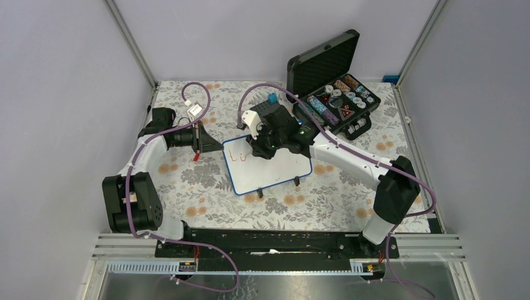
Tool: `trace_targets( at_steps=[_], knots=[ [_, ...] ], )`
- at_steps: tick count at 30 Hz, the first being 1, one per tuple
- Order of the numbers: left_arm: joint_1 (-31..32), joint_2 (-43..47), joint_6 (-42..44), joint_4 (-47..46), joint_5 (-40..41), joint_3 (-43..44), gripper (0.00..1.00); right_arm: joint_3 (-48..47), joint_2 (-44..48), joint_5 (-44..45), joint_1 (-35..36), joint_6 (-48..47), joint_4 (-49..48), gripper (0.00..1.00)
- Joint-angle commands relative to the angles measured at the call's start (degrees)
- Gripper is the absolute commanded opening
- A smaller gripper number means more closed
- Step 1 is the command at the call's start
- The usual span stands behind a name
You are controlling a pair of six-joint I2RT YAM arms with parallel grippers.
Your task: Write a sentence on the whiteboard
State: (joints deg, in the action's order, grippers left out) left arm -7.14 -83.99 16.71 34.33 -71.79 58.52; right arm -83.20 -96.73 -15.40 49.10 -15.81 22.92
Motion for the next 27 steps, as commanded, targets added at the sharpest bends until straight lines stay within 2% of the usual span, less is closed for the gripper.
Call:
trace_targets(
  at_steps=[1,27],
  knots=[
    [0.19,2.08,0.6,-0.78,-2.14,0.78,0.0,-3.61,0.52,3.11,-1.03,-0.38,-1.21,0.0],
    [0.27,2.15,0.84,-0.79,-2.05,0.71,0.0,-4.85,-2.5,0.2,1.06,0.87,-1.21,0.0]
  ],
)
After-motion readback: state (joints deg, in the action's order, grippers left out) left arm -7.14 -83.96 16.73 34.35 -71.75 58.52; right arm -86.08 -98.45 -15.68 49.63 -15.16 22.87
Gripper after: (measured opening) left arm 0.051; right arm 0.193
